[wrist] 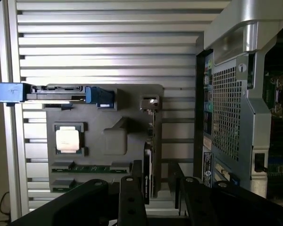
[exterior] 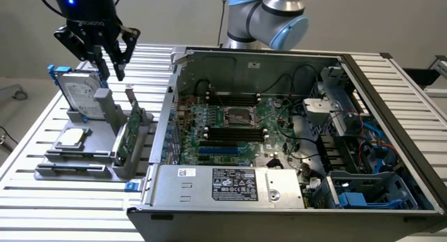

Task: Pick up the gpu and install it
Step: 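Pick up the gpu and move the gpu toward the slot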

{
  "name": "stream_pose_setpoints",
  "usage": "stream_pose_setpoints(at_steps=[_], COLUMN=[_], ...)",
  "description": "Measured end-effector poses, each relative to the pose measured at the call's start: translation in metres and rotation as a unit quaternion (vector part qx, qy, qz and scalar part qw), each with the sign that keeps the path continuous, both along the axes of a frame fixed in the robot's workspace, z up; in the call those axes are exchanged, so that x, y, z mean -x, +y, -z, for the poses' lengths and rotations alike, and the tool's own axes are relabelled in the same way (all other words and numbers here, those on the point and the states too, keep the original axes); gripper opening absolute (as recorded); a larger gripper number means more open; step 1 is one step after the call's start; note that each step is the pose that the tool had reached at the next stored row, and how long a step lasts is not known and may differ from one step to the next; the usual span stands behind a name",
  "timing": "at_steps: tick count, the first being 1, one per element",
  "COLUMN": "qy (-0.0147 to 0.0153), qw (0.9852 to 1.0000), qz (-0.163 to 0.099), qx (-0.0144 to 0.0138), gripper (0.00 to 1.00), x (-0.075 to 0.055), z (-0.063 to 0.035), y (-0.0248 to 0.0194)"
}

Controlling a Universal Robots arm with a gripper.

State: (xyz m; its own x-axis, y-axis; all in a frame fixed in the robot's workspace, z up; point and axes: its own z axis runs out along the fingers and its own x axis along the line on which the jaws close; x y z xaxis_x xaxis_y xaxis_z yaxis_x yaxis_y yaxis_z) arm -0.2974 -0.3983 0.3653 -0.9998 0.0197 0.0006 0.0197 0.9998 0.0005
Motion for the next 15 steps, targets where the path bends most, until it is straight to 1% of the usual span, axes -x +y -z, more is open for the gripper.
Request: stream_pose_setpoints(at_steps=[7, 15], qy=[-0.0001, 0.0000], qw=[1.0000, 1.0000], qz=[0.000, 0.000], qx=[0.0000, 0.0000], gripper=[0.36, 0.36], x=[0.005, 0.008], z=[0.0127, 0.0273], y=[-0.0029, -0.0084])
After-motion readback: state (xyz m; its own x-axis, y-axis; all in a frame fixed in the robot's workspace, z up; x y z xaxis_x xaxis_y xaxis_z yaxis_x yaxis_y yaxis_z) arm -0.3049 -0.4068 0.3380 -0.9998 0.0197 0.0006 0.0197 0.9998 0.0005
